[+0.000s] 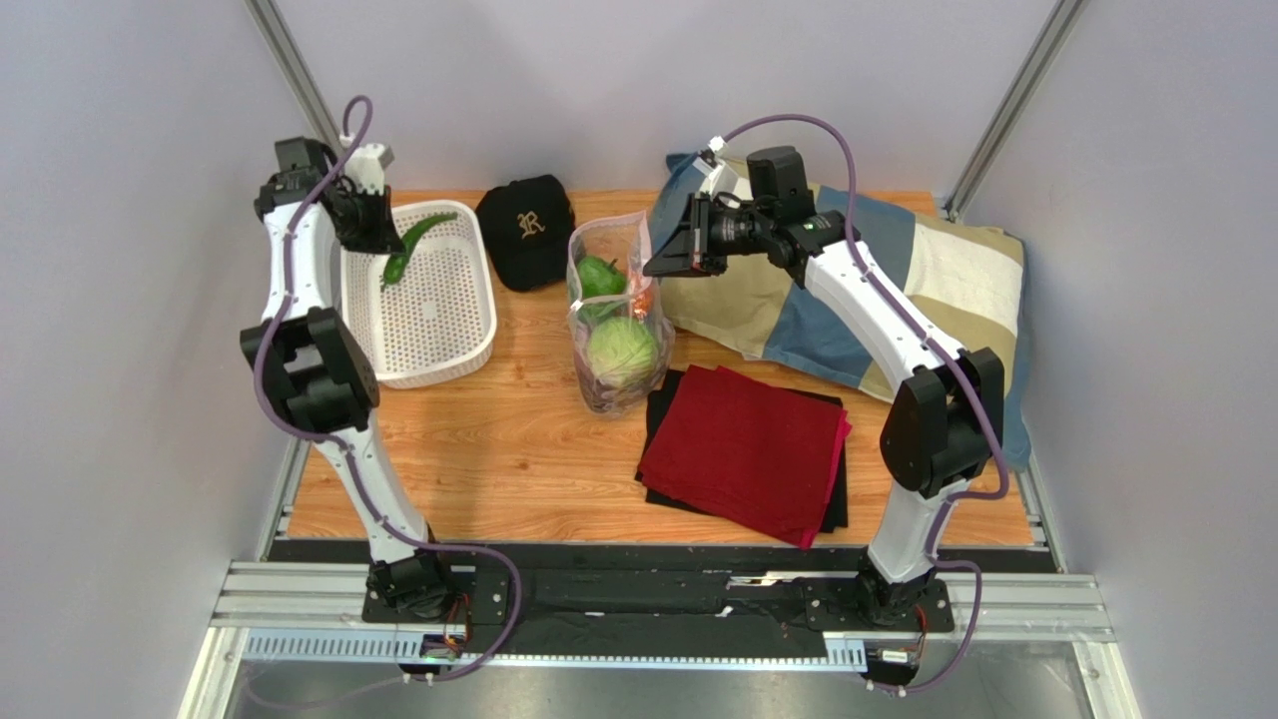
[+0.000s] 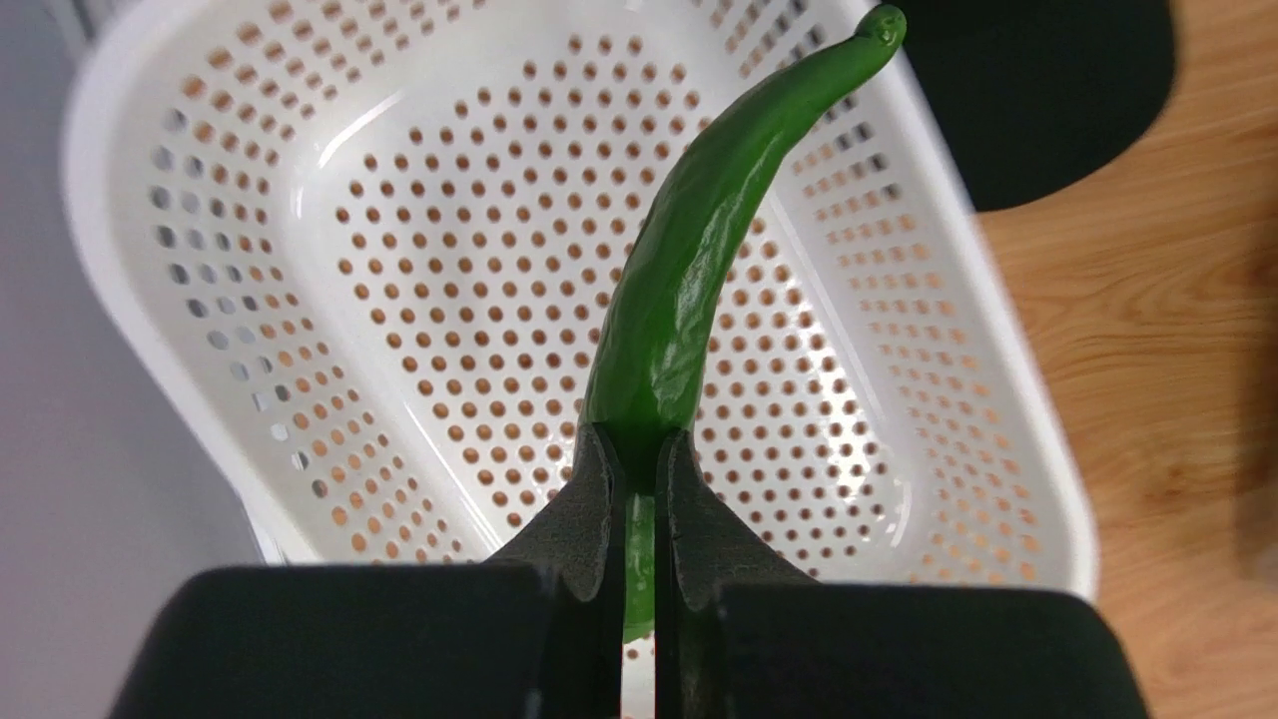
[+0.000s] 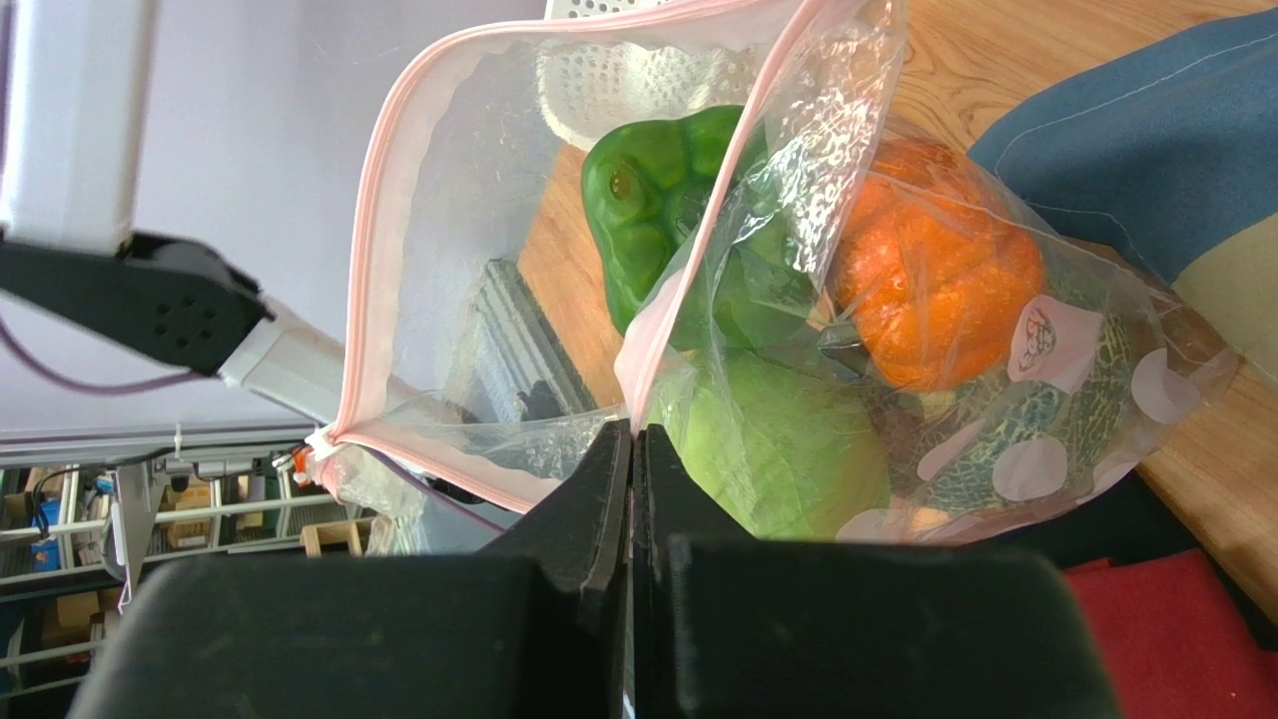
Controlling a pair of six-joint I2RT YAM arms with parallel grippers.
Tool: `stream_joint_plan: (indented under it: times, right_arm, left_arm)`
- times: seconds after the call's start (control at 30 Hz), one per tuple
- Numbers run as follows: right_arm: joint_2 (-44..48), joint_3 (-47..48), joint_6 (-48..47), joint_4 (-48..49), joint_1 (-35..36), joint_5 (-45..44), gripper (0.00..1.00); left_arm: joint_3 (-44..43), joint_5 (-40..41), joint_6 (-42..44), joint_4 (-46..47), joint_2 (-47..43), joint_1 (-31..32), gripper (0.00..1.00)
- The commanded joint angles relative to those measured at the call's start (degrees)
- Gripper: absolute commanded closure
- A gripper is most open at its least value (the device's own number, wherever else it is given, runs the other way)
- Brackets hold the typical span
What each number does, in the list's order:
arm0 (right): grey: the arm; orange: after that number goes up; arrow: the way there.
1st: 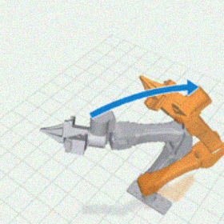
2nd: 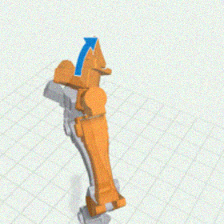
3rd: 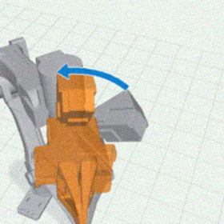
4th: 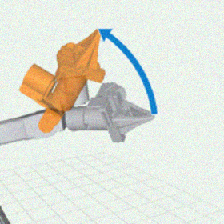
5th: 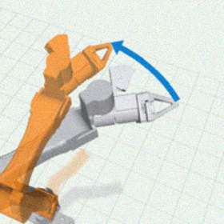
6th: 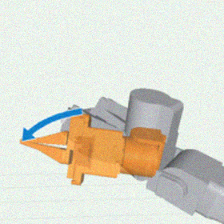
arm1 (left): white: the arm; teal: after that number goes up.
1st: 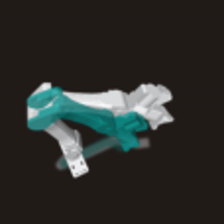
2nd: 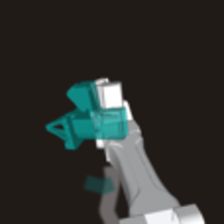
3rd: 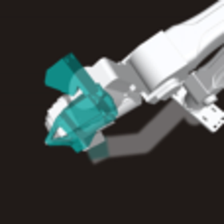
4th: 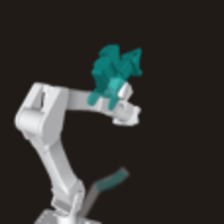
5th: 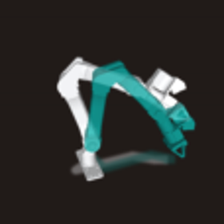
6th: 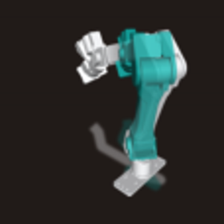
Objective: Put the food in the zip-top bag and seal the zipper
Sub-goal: Pick up the fake vegetable from the bin, then place the fake vegetable in the zipper food storage bag.
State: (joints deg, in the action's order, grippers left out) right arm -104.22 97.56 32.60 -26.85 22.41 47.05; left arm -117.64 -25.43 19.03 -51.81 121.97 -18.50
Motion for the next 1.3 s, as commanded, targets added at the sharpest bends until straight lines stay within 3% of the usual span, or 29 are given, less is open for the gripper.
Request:
stream_joint_plan:
  times: [0.0, 0.2, 0.37, 0.5, 0.67, 0.83, 1.0, 1.27]
  right_arm:
    - [0.6, 2.72, -1.22, 0.4, 0.35, -0.2, 1.0]
    - [0.6, 3.16, -1.22, 0.84, 0.88, -0.02, 1.0]
    - [1.04, 3.95, -1.84, 0.48, 1.05, -0.47, 1.0]
    - [1.92, 4.04, -1.93, 0.75, 1.49, 0.15, 1.0]
    - [2.27, 4.57, -0.87, 0.93, 1.49, 1.12, 1.0]
    - [2.36, 5.1, 0.01, 0.75, 1.58, 1.47, 1.0]
    - [3.24, 4.48, 0.18, 1.19, 1.58, 1.73, 1.0]
    - [4.03, 4.13, 0.97, 2.33, 1.49, 2.0, 1.0]
  left_arm:
    - [1.54, -11.09, -5.55, 1.98, -12.69, -0.22, 1.0]
    - [-0.3, -19.91, -11.99, 2.16, -21.5, 6.96, 1.0]
    - [-4.78, -23.69, -17.17, -4.16, -23.97, 12.69, 1.0]
    - [-2.26, -28.88, -24.38, -2.08, -28.18, 16.73, 1.0]
    - [2.33, -27.49, -28.6, 9.17, -31.27, 24.2, 1.0]
    - [12.51, -24.94, -32.12, 22.34, -34.16, 29.04, 1.0]
    - [20.86, -21.86, -32.74, 28.94, -36.45, 33.96, 1.0]
    - [26.85, -17.38, -29.84, 29.84, -37.77, 35.46, 1.0]
